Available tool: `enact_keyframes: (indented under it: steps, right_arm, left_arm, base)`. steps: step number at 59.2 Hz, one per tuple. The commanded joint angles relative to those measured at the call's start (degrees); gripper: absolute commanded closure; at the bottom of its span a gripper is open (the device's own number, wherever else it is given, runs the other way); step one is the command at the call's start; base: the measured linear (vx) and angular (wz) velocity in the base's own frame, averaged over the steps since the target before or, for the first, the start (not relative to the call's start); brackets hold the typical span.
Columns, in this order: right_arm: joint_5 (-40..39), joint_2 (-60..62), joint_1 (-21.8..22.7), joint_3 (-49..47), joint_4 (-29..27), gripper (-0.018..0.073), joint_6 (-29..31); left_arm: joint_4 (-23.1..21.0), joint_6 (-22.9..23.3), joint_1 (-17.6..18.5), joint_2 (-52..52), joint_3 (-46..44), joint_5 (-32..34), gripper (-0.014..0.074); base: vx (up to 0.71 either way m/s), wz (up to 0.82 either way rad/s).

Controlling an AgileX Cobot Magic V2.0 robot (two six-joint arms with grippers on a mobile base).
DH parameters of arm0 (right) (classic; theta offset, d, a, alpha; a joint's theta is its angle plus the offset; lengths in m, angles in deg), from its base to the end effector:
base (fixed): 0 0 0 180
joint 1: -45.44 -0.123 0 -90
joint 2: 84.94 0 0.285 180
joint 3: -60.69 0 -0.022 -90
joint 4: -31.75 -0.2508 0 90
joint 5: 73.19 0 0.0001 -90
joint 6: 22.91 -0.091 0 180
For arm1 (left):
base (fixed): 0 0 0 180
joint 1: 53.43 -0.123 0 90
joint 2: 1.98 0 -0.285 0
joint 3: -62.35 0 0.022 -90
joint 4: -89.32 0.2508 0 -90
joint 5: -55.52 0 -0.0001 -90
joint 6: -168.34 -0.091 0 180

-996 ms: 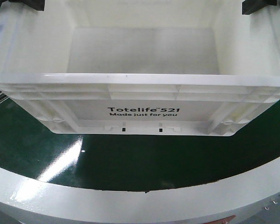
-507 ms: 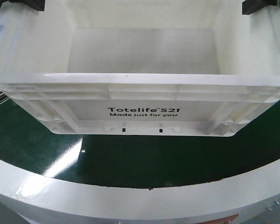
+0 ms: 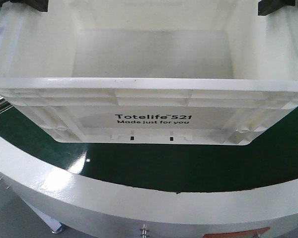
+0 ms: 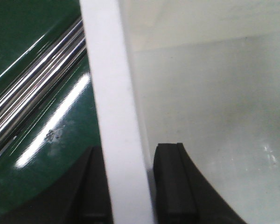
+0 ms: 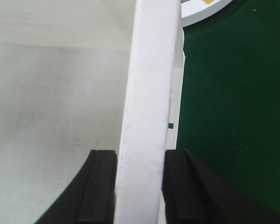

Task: Place moving items into box and shelve
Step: 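Hold the tote with both grippers while the base drives away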

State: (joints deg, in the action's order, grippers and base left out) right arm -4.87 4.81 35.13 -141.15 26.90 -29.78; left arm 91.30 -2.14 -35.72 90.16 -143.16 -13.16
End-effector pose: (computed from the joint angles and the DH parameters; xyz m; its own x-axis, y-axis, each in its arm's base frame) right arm 0.2826 0.0587 0.4547 -0.7422 0.0176 -0.6699 -0.1210 0.9797 0.1599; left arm 0.2829 -0.0873 0.4628 -0.7123 0.0670 -0.6986 0.1756 0.9808 -0.0850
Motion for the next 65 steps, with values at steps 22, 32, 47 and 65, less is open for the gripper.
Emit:
enact_keyframes:
  steps: [22,32,47,65]
  right_arm:
    - [-6.9,3.1,0.6,-2.3,1.9,0.0564,1.4]
    - [-6.9,3.1,0.6,-2.3,1.9,0.0564,1.4]
    - [-6.9,3.1,0.6,-2.3,1.9,0.0564,1.4]
    - [-6.9,3.1,0.6,-2.3,1.9,0.0564,1.4]
  left_arm:
    - [5.3,-0.5,-0.6,-3.1,-2.0,6.1,0.0597]
    - [5.3,-0.5,-0.6,-3.1,-2.0,6.1,0.0597]
    - [5.3,-0.5,-0.6,-3.1,-2.0,6.1,0.0597]
    - [5.3,-0.5,-0.6,-3.1,-2.0,6.1,0.0597]
  base:
    - [-0.08,0.40]
    - [-0.14,0.55]
    - [-0.16,0.60]
    - [-0.17,0.65]
